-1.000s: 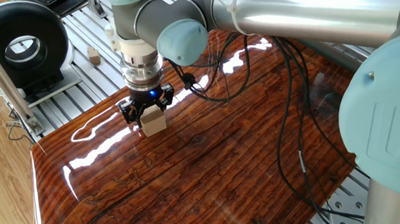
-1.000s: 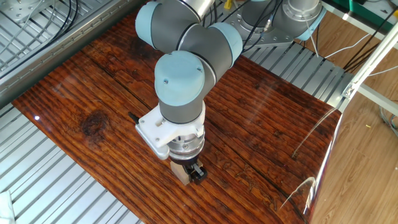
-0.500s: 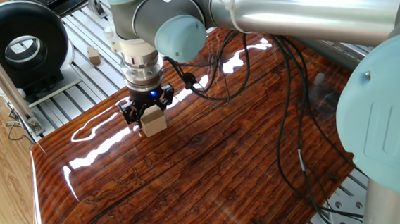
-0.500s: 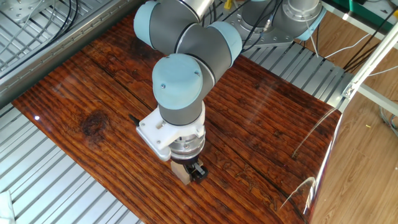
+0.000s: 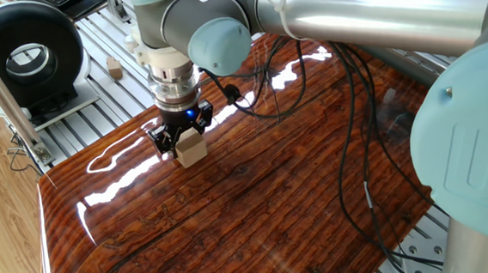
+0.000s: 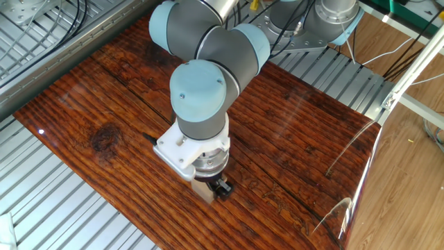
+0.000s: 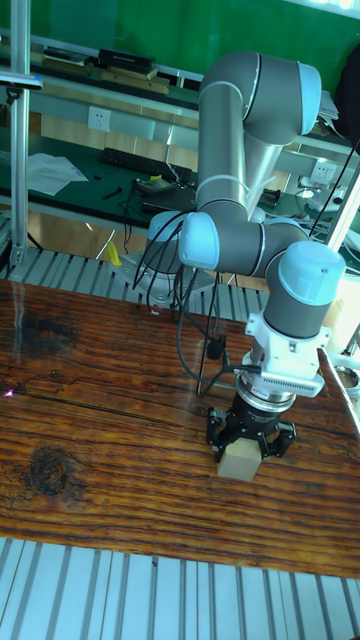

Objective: Hold a small block with the gripper and sweep it from left to right on the table

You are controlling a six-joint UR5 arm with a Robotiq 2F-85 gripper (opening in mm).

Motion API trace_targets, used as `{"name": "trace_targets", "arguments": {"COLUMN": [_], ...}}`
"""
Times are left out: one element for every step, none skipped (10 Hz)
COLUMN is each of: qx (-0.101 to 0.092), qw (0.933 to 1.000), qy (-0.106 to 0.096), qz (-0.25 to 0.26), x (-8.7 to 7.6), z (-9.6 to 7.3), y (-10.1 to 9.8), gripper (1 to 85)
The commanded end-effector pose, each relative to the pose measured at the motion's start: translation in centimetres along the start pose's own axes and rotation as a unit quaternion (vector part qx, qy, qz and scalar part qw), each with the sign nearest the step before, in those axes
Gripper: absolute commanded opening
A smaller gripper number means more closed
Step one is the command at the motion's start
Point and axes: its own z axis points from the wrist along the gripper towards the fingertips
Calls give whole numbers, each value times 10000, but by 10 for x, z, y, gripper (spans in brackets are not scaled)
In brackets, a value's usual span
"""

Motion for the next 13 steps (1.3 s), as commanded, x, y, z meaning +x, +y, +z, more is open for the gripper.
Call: {"name": "trace_targets", "arguments": {"qx": [-356, -304, -264, -132, -123, -31, -28, 9, 76, 75, 104, 209, 206], "qw": [9989, 9983, 9979, 9976, 9970, 9957, 9951, 9952, 9956, 9959, 9961, 9965, 9969], "qy": [2, -126, -166, -174, -221, -380, -418, -394, -346, -347, -339, -346, -364], "qz": [-316, -489, -573, -658, -726, -850, -896, -897, -868, -837, -807, -733, -665], "x": [0, -7, -9, -9, -12, -20, -22, -21, -19, -19, -19, -18, -17], "z": [-2, -2, -2, -1, -1, -2, -2, -2, -2, -2, -2, 0, 4], "y": [17, 15, 13, 6, 6, 2, 2, 0, -3, -3, -5, -2, 4], "gripper": [10, 10, 10, 10, 10, 10, 10, 10, 10, 10, 10, 10, 10]}}
